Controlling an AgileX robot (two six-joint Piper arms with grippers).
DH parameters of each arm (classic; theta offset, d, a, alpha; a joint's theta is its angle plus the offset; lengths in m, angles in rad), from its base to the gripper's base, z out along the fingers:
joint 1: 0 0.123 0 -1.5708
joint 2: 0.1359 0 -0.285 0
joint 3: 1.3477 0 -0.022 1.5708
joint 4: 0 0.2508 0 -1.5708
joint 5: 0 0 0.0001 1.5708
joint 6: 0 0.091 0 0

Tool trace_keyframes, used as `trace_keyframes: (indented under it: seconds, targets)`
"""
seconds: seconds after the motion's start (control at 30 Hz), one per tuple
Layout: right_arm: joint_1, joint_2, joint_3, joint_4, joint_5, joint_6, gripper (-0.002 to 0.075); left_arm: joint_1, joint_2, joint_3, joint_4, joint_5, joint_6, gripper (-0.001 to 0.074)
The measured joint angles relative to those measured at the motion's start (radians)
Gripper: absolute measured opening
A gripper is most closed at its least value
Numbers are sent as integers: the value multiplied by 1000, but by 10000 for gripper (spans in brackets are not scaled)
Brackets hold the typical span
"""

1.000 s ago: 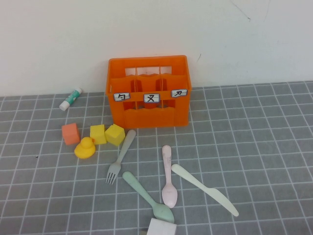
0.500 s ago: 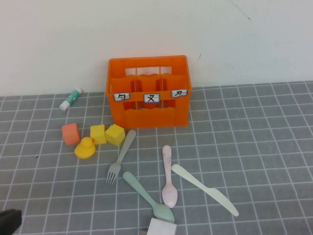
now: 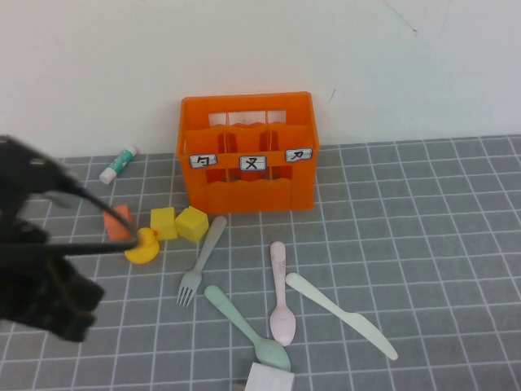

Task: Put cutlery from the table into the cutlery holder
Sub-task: Pick up the fork

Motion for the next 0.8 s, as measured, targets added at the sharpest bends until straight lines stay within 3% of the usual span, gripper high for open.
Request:
trace_keyframes:
  seconds: [0.2, 0.3, 0.5, 0.57, 0.8]
  targets:
    - [0, 0, 0, 0, 0, 0, -3, -213, 235, -105, 231, -57, -137, 4]
    - [0, 0, 0, 0, 0, 0, -3, -281, 363, -192, 316, -52, -225, 66]
    - [0, 0, 0, 0, 0, 0, -3, -313, 610, -377, 341, -43, -339, 337]
    - [0, 0, 0, 0, 0, 0, -3, -313, 680, -428, 352, -43, -373, 390]
    - [0, 0, 0, 0, 0, 0, -3, -313, 895, -563, 388, -52, -437, 430]
